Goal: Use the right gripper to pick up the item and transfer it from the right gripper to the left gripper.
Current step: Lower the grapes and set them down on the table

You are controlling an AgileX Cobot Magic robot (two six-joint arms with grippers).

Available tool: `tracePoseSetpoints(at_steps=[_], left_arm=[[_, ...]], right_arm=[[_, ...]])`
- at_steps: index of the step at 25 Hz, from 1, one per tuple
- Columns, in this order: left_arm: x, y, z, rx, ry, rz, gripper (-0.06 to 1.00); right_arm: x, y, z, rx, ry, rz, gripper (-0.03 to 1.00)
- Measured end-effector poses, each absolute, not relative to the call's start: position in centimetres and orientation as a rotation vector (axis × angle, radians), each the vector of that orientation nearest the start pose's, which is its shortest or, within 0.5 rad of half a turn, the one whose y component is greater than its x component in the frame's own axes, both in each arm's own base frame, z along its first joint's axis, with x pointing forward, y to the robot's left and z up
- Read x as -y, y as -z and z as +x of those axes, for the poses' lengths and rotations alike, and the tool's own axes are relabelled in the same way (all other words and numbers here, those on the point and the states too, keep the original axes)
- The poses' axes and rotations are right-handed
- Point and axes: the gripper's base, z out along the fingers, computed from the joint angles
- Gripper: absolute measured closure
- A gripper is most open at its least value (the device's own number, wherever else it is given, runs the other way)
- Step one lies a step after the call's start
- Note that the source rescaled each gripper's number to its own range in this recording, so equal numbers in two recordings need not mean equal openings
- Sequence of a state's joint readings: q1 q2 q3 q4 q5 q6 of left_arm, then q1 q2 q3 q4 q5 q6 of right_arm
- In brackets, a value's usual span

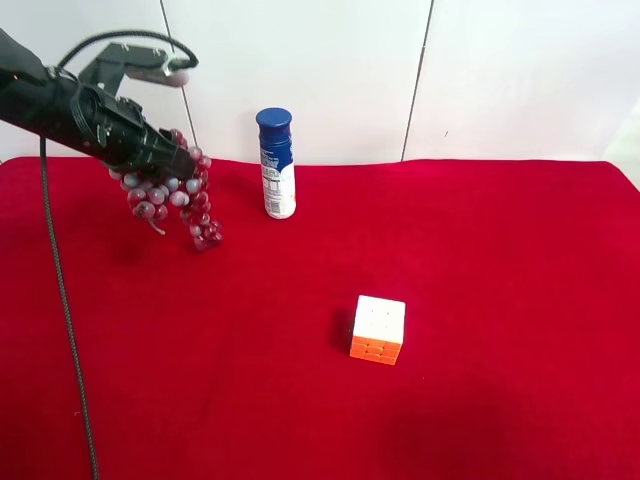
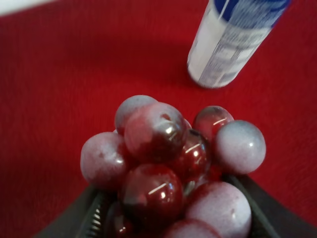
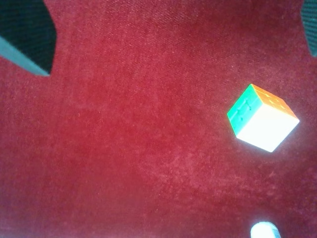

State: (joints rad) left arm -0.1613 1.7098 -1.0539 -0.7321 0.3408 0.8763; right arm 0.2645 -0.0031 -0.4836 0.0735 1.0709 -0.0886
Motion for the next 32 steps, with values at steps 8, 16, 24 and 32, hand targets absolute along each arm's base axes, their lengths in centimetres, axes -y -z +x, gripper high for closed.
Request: tracePoseSetpoints(at_steps=[8, 16, 24, 32], left_arm=[[7.7, -19.7, 35.5, -2.381, 0.227, 0.578, 0.94], [7.8, -15.9, 35.3, -2.521, 0.237, 0.742, 0.94], [7.7, -15.1, 35.3, -2.543, 0.234, 0.759, 0.94], [7.7, -15.1, 35.4, -2.563, 0.246, 0.694, 0.72]], right_arm=[[-0.5, -27.2, -0.5, -2.039, -0.197, -0.367, 0.00], [-0.5, -27.2, -0.5, -2.039, -0.197, -0.367, 0.00], [-0.5, -27.2, -0.5, -2.039, -0.197, -0.367, 0.00], [-0.5, -27.2, -0.5, -2.039, -0.197, -0.367, 0.00]])
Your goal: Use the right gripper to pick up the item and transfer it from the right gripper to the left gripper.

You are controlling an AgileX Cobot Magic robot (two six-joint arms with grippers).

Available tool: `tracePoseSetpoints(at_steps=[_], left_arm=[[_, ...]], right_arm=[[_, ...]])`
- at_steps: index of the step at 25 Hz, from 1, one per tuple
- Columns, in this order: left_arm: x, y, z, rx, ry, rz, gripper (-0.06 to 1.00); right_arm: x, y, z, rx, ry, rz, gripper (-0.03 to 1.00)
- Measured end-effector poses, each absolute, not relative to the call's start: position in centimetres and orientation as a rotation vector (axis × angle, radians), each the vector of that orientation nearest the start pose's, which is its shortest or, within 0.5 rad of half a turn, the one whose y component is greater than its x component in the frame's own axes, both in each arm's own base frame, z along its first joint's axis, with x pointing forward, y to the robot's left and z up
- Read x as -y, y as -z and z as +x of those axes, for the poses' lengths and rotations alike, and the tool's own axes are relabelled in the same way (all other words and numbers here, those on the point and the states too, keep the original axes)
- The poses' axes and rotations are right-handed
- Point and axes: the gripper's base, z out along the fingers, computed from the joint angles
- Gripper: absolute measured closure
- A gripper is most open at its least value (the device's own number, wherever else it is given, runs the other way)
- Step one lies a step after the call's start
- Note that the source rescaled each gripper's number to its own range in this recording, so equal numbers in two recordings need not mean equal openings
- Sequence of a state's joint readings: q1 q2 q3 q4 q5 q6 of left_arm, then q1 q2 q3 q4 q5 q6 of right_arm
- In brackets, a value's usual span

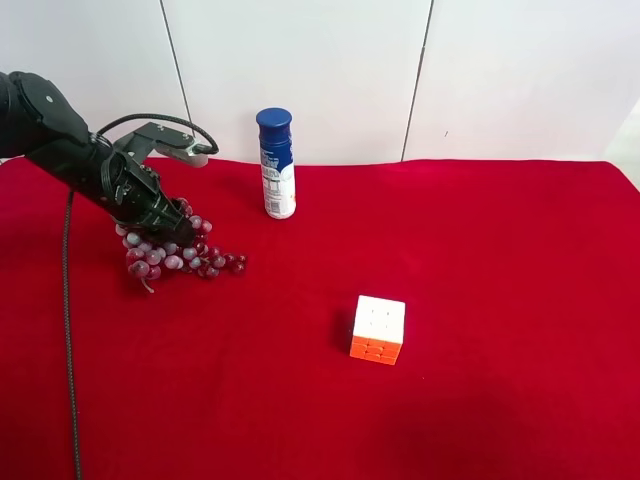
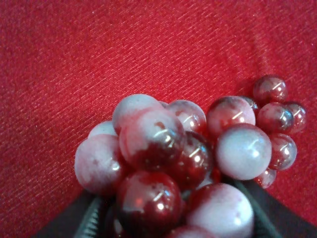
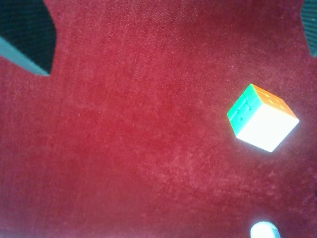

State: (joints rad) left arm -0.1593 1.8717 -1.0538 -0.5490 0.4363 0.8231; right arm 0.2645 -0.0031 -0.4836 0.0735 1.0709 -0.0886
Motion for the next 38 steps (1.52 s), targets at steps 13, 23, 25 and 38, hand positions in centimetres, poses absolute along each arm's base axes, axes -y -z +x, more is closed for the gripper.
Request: tracePoseSetpoints(at_steps=[13, 23, 25, 38], left_arm=[[7.6, -15.0, 35.4, -2.568, 0.225, 0.703, -0.05], [7.6, -15.0, 35.3, -2.580, 0.236, 0.693, -0.05], [7.6, -14.9, 35.1, -2.591, 0.243, 0.708, -0.05], [6.6, -21.7, 31.8, -2.630, 0.173, 0.699, -0.05]], right_arm=[[-0.5, -27.2, -0.5, -2.039, -0.197, -0.367, 0.00], [-0.5, -27.2, -0.5, -2.039, -0.197, -0.367, 0.00], [-0.5, -27.2, -0.5, -2.039, -0.197, -0.367, 0.00], [-0.5, -27.2, -0.5, -2.039, -0.197, -0.367, 0.00]])
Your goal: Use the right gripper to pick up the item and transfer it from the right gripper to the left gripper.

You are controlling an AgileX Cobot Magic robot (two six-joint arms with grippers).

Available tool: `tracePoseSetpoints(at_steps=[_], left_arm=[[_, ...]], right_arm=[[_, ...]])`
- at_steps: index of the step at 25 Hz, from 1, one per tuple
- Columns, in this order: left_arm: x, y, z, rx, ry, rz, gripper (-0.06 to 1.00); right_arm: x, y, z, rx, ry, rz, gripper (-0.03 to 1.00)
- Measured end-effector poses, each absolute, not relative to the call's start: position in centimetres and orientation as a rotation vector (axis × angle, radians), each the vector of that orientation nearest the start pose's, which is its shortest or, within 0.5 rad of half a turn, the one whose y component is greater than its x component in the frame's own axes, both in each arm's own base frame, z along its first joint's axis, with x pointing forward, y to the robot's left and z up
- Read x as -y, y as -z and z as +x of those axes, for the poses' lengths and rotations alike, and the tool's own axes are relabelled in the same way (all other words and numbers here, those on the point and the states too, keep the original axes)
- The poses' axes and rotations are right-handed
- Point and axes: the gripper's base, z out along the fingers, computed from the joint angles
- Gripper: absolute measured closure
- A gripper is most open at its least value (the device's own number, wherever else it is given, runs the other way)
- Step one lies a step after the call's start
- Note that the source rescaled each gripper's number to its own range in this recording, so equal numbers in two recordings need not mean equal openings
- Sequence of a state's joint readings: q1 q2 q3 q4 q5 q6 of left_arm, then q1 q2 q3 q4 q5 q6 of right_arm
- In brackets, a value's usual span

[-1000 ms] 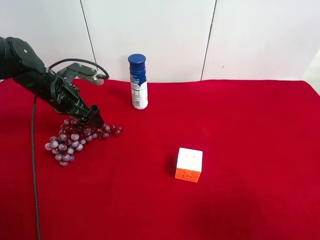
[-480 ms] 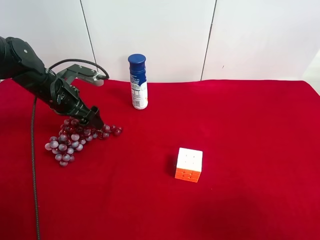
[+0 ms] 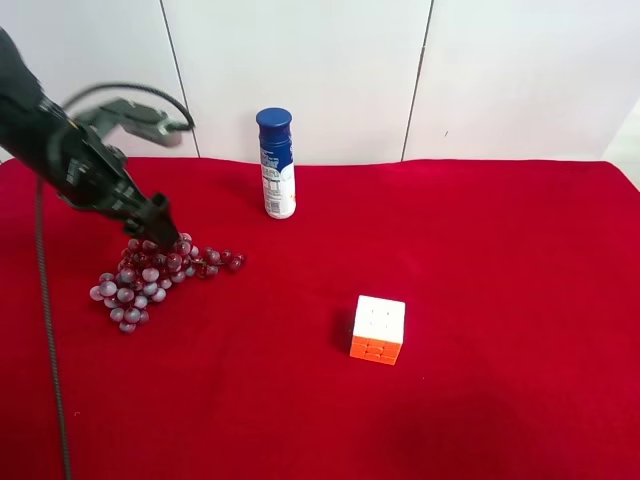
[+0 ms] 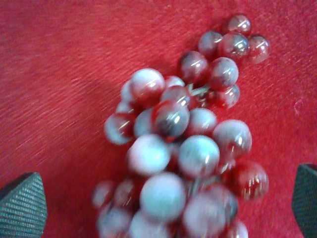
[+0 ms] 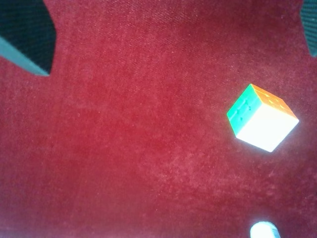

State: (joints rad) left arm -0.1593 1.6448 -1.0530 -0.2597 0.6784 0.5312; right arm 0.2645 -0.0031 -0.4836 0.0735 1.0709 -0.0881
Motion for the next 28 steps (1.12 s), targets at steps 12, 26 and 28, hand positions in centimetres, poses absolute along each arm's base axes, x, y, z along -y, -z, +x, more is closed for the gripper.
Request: tracePoseSetpoints(at_steps=[12, 26, 28], left_arm=[[4.0, -35.3, 21.7, -2.388, 0.067, 0.400, -0.05], [1.3, -35.6, 5.6, -2.220, 0.086, 0.291, -0.05], [1.0, -34.2, 4.1, -2.205, 0.085, 0.287, -0.05]], right_arm=[[-0.5, -27.2, -0.5, -2.039, -0.197, -0.367, 0.02], [-0.5, -27.2, -0.5, -2.040, -0.200, -0.361, 0.02], [-0.5, -27.2, -0.5, -2.040, -0.200, -0.361, 0.02]])
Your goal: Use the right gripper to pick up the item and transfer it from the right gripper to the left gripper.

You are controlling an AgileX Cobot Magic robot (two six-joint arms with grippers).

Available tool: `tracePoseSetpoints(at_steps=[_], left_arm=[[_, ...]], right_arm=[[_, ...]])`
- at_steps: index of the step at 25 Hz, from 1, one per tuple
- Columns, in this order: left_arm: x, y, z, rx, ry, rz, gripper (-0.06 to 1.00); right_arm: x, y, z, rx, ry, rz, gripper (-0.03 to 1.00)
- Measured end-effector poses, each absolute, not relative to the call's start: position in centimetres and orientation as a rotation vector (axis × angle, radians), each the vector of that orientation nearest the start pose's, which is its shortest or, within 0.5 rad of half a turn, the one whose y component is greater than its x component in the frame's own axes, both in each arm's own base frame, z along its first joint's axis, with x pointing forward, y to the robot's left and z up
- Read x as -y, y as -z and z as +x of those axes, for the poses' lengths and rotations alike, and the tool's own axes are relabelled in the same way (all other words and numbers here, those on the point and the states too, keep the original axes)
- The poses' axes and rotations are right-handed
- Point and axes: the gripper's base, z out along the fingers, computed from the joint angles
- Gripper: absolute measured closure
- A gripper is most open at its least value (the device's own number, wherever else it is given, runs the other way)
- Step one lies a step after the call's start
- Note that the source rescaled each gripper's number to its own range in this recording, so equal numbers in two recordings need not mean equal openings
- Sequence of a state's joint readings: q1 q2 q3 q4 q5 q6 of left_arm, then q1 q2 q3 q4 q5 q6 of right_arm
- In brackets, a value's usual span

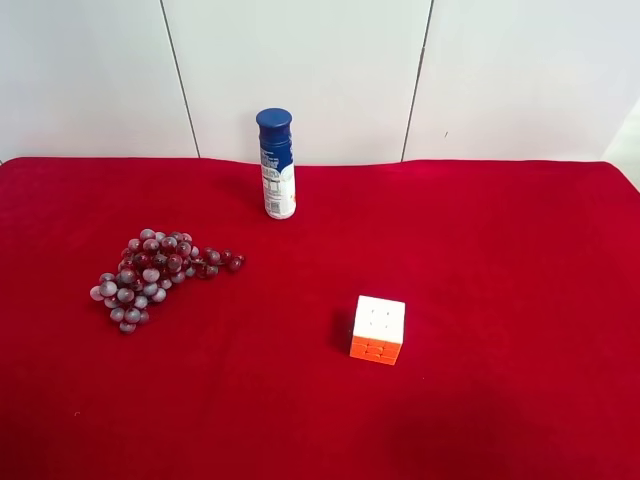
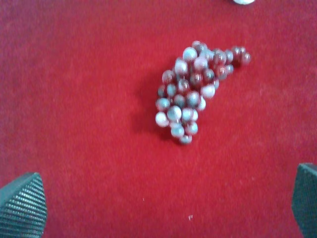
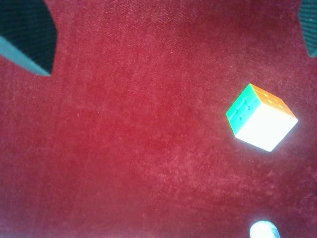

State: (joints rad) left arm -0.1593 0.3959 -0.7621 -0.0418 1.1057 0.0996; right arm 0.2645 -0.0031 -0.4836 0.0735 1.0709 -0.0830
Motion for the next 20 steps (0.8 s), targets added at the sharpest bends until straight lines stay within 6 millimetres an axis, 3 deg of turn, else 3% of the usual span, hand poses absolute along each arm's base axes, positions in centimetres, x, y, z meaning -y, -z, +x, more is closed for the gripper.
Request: tracePoseSetpoints(at_steps=[9, 20], left_arm=[[0.3, -28.3, -0.1, -2.105, 0.123, 0.211, -0.05], [0.4, -27.9, -0.8, -2.032, 0.161, 0.190, -0.06]], right_arm=[[-0.5, -27.2, -0.5, -2.040, -0.201, -0.360, 0.02], [-0.5, -27.2, -0.5, -2.040, -0.201, -0.360, 0.02]])
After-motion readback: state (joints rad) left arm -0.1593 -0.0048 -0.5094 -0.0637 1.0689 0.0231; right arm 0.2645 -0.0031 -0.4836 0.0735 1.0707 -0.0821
